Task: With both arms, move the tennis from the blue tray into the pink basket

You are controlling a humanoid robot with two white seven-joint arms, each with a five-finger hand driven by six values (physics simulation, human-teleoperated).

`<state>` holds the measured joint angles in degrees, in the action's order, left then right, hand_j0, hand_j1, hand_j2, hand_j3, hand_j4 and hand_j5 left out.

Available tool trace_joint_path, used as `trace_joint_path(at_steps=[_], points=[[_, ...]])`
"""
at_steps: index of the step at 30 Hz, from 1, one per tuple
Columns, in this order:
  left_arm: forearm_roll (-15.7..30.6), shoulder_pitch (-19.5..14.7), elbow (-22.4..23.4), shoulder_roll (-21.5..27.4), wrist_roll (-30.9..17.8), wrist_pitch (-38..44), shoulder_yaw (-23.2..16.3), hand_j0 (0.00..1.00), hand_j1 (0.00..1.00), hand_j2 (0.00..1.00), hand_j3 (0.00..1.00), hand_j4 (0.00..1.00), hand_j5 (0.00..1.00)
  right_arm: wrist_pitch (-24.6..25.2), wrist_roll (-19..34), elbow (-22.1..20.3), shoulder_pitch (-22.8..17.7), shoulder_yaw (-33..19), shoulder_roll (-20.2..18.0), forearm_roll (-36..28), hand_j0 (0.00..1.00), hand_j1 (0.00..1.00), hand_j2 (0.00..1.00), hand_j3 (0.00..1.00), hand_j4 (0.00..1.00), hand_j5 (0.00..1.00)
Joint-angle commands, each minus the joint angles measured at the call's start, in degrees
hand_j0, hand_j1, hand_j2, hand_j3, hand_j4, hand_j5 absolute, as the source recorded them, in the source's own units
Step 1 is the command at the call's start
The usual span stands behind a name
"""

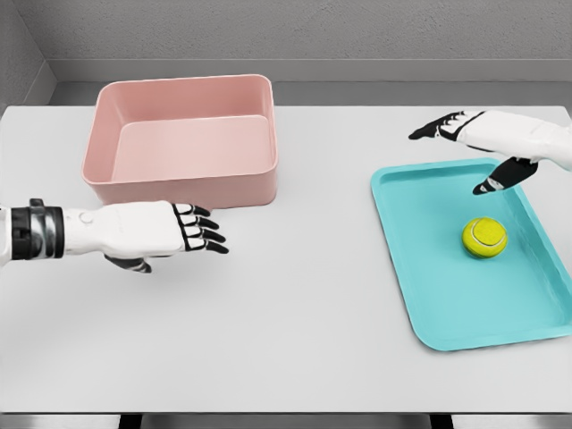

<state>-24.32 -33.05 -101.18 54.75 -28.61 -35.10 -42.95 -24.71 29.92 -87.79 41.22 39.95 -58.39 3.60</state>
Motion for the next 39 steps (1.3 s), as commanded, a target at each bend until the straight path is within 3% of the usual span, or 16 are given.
trace_joint_path(at_steps=[1,4,7,17,39], points=[[0.32,-0.09,-0.07,-0.78,-1.72,0.1,-2.66,1.0,1.0,1.0,1.0,1.0,1.0,0.1,-0.04,-0.01,0.0,0.04,-0.4,-0.26,1.0,1.0,1.0,1.0,1.0,1.0],[0.32,-1.41,-0.07,-2.28,-1.63,0.1,-2.84,1.0,1.0,1.0,1.0,1.0,1.0,-0.34,0.05,-0.01,0.0,0.04,-1.11,-0.17,1.0,1.0,1.0,1.0,1.0,1.0],[0.32,-2.99,-0.07,-4.12,-1.63,0.1,-7.32,1.0,1.0,1.0,1.0,1.0,1.0,-0.34,-0.04,0.08,0.0,1.01,-2.25,0.36,1.0,1.0,1.0,1.0,1.0,1.0],[0.67,-4.48,-0.07,-4.21,-1.63,0.1,-7.58,1.0,1.0,1.0,1.0,1.0,1.0,-0.34,2.51,2.1,-3.25,0.57,-6.29,0.45,1.0,1.0,1.0,1.0,1.0,1.0],[0.67,-5.54,0.02,-3.86,-1.63,0.1,-7.58,1.0,1.0,1.0,1.0,1.0,1.0,0.46,2.34,2.63,-8.7,1.18,-5.85,0.36,1.0,1.0,1.0,1.0,1.0,1.0]])
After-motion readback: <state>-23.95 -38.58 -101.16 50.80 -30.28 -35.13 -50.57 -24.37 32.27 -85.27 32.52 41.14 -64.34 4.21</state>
